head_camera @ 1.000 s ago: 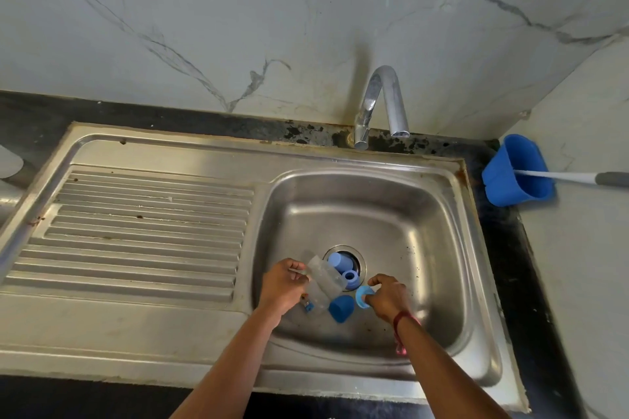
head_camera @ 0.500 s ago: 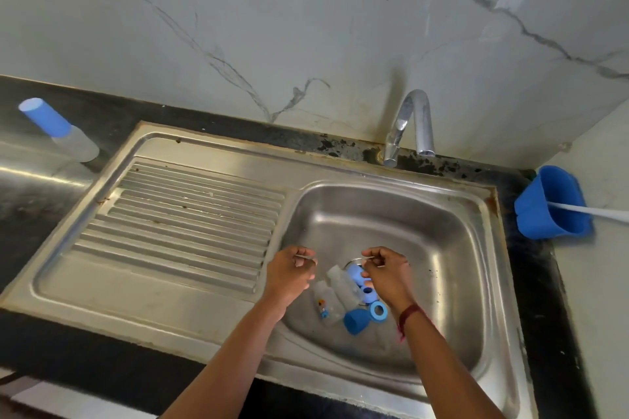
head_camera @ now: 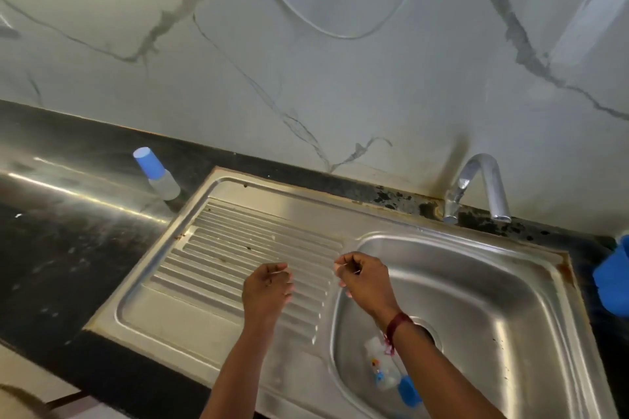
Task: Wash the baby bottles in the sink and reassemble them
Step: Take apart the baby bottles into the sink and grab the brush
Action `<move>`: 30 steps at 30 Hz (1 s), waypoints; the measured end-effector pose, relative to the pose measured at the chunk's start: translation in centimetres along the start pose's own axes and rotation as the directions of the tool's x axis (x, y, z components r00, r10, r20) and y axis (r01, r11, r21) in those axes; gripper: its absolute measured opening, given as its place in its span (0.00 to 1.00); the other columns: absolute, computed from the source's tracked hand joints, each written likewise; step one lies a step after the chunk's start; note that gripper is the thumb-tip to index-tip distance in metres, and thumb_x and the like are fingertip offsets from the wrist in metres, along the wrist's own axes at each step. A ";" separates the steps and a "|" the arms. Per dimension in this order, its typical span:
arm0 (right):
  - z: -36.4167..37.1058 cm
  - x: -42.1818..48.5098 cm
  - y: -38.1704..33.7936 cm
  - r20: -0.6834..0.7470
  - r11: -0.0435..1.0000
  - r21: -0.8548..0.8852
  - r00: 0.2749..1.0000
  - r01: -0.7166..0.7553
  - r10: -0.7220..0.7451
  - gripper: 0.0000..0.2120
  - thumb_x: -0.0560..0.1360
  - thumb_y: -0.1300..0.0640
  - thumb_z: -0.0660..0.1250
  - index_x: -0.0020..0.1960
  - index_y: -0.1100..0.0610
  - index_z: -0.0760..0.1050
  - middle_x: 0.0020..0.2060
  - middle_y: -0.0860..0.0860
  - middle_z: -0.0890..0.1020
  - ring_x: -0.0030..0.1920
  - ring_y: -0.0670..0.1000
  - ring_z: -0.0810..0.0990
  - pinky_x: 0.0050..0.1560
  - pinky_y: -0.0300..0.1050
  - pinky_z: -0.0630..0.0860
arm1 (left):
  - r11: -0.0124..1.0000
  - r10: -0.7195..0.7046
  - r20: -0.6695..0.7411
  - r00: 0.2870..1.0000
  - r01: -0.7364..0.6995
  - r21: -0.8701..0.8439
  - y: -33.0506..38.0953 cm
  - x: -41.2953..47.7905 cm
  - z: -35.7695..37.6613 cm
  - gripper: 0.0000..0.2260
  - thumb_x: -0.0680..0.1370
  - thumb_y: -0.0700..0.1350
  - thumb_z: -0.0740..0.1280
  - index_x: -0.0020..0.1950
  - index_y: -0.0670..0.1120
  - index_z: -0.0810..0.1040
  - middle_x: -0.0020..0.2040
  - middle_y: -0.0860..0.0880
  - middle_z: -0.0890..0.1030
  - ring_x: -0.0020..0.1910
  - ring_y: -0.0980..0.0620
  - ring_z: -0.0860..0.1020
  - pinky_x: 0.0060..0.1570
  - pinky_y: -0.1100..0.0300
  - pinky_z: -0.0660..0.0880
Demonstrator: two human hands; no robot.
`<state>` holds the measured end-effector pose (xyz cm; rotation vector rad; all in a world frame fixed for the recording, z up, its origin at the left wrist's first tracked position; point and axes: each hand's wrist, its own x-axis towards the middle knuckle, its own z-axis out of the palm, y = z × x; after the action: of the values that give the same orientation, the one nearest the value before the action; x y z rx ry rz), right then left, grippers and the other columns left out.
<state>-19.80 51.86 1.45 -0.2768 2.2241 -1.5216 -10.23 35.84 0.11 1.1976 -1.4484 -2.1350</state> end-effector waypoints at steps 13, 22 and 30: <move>14.4 5.4 -7.0 0.024 0.992 -0.102 0.997 0.069 -0.067 0.03 0.76 0.57 0.70 0.47 0.50 0.81 0.40 0.47 0.84 0.42 0.48 0.83 0.47 0.46 0.82 | 0.979 0.183 -0.401 0.898 -0.131 0.154 8.8 12.9 -13.0 0.03 0.74 0.41 0.70 0.45 0.49 0.80 0.42 0.46 0.83 0.44 0.43 0.81 0.51 0.46 0.80; 23.2 11.3 -13.0 0.098 0.981 -0.144 0.989 0.127 -0.114 0.05 0.77 0.56 0.69 0.52 0.51 0.80 0.43 0.46 0.83 0.44 0.48 0.83 0.53 0.47 0.81 | 0.903 0.384 -0.498 0.777 -0.204 0.378 16.5 23.1 -16.8 0.26 0.68 0.45 0.78 0.63 0.45 0.72 0.59 0.44 0.78 0.56 0.40 0.78 0.57 0.45 0.76; 28.4 15.0 -15.6 0.150 0.967 -0.184 0.978 0.175 -0.148 0.10 0.77 0.56 0.69 0.58 0.53 0.79 0.49 0.49 0.83 0.48 0.47 0.82 0.54 0.46 0.82 | 0.777 0.499 -0.291 0.816 -0.273 0.567 18.8 27.6 -18.1 0.22 0.71 0.48 0.78 0.60 0.43 0.75 0.56 0.44 0.79 0.54 0.45 0.77 0.50 0.53 0.72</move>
<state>-21.41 16.28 3.61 -0.6180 2.2909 -1.3172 -16.95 -1.53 0.88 1.2677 -1.8897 -1.1404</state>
